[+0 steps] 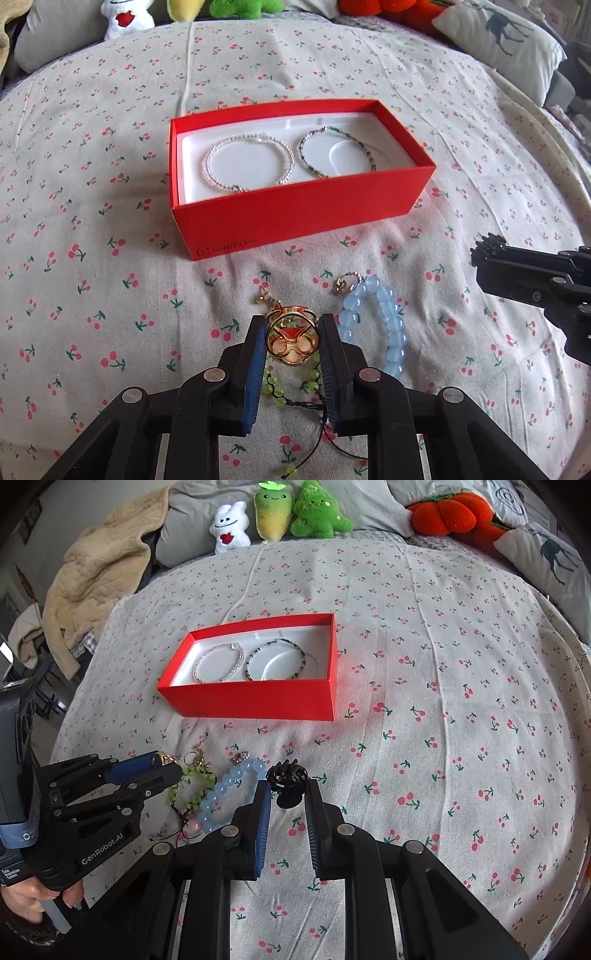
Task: Organize jewelry
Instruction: 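Lift the gold rings and black clip into the red box and release both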
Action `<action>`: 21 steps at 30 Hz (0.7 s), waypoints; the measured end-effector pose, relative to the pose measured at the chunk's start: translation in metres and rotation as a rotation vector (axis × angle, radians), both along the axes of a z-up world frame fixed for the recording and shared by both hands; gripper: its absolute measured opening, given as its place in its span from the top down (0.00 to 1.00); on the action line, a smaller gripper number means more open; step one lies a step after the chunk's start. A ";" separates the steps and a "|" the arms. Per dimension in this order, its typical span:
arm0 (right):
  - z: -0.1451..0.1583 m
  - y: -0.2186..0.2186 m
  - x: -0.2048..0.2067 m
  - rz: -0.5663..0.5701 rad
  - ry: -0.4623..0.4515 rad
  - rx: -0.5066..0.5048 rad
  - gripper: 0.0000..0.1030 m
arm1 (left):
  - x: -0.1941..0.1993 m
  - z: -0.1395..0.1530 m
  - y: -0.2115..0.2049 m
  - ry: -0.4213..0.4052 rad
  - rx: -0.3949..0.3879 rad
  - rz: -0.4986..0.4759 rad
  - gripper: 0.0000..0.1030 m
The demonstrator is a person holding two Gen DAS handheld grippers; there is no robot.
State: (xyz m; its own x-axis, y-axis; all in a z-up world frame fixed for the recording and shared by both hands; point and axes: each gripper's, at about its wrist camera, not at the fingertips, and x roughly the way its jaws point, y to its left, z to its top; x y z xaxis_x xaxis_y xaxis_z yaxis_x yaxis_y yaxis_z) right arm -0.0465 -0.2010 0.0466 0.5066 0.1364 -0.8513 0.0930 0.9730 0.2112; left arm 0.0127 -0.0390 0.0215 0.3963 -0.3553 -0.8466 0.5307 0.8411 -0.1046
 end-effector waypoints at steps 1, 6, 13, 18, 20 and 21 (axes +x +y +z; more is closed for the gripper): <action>0.004 -0.001 0.003 -0.003 -0.009 0.005 0.81 | 0.001 0.005 0.000 -0.008 -0.004 0.003 0.79; 0.022 -0.007 0.018 -0.023 -0.057 0.039 0.81 | 0.013 0.031 -0.002 -0.048 -0.033 0.013 0.79; 0.026 -0.018 0.048 -0.056 -0.105 0.108 0.81 | 0.045 0.038 -0.007 -0.086 -0.087 0.041 0.79; 0.018 -0.020 0.068 -0.061 -0.124 0.134 0.81 | 0.066 0.022 -0.014 -0.075 -0.085 0.058 0.78; 0.012 -0.021 0.075 -0.063 -0.123 0.146 0.81 | 0.069 0.019 -0.017 -0.090 -0.073 0.058 0.78; 0.009 -0.022 0.078 -0.065 -0.120 0.150 0.81 | 0.070 0.017 -0.019 -0.097 -0.068 0.055 0.78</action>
